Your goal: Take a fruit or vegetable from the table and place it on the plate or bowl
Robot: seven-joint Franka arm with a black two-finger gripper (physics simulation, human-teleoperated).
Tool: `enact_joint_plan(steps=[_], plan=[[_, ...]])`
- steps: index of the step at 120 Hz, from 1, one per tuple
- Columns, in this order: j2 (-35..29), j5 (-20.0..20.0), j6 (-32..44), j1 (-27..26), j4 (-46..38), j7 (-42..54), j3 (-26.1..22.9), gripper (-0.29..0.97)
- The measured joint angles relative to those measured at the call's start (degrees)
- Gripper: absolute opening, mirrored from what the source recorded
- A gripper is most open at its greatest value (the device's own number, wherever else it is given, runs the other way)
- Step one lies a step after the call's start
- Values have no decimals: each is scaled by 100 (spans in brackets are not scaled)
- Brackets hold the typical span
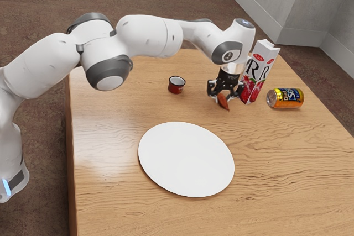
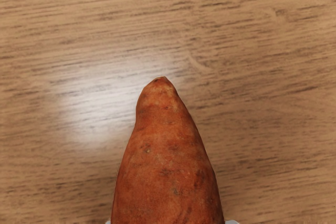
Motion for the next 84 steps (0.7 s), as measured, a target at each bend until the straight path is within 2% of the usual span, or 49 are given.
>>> enact_joint_plan(steps=[25,39,84], plan=[[-275,78,-304,-231,-34,-5,144,17],[-539,100,-469,-621,-261,-7,423,17],[-1658,281,-614,-2048,-1780,-10,1553,16]])
